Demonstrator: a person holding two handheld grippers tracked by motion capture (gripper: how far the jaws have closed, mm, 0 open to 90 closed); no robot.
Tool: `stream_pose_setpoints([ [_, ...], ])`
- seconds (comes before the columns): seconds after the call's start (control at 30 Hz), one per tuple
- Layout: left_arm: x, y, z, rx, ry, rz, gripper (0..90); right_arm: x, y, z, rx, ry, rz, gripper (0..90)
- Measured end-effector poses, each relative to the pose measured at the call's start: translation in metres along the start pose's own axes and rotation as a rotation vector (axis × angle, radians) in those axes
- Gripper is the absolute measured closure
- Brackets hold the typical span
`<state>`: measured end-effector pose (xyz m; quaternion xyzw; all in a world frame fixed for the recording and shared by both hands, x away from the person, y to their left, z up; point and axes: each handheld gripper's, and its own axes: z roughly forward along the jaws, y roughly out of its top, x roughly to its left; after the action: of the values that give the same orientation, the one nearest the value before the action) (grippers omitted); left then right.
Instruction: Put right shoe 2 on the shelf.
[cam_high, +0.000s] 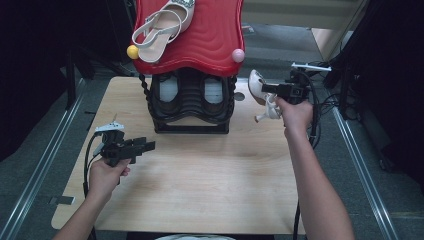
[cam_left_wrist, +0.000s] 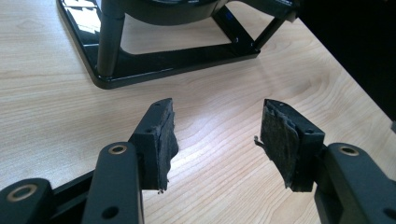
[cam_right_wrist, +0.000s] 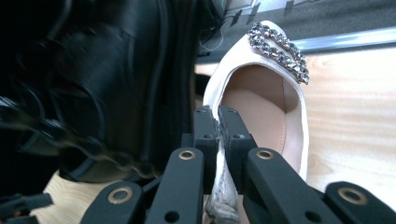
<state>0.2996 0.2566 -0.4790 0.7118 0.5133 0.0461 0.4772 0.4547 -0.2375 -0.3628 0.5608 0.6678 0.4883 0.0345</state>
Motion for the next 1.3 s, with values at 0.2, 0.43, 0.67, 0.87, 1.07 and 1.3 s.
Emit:
stream_pose_setpoints([
  [0.2, -0.001, 0.000, 0.000, -0.003, -0.005, 0.002, 44.8, 0.018, 0.025, -0.012, -0.024, 0.030, 0.011, 88.6],
  [0.43, -0.002, 0.000, 0.000, -0.005, -0.011, 0.001, 44.5, 0.041, 0.055, -0.026, -0.041, 0.034, -0.012, 88.6],
  [0.67, -0.002, 0.000, 0.000, -0.001, -0.013, 0.002, 44.6, 0.067, 0.083, -0.041, -0.066, 0.021, -0.049, 88.6],
  [0.87, -0.002, 0.000, 0.000, 0.005, -0.021, -0.002, 44.3, 0.091, 0.105, -0.059, -0.080, 0.004, -0.072, 88.6],
  [1.07, -0.001, 0.000, 0.001, 0.005, -0.022, -0.005, 44.4, 0.118, 0.129, -0.076, -0.106, 0.002, -0.096, 88.6],
  [1.3, -0.002, 0.000, 0.002, 0.007, -0.024, -0.003, 44.4, 0.159, 0.153, -0.081, -0.143, 0.024, -0.142, 88.6],
])
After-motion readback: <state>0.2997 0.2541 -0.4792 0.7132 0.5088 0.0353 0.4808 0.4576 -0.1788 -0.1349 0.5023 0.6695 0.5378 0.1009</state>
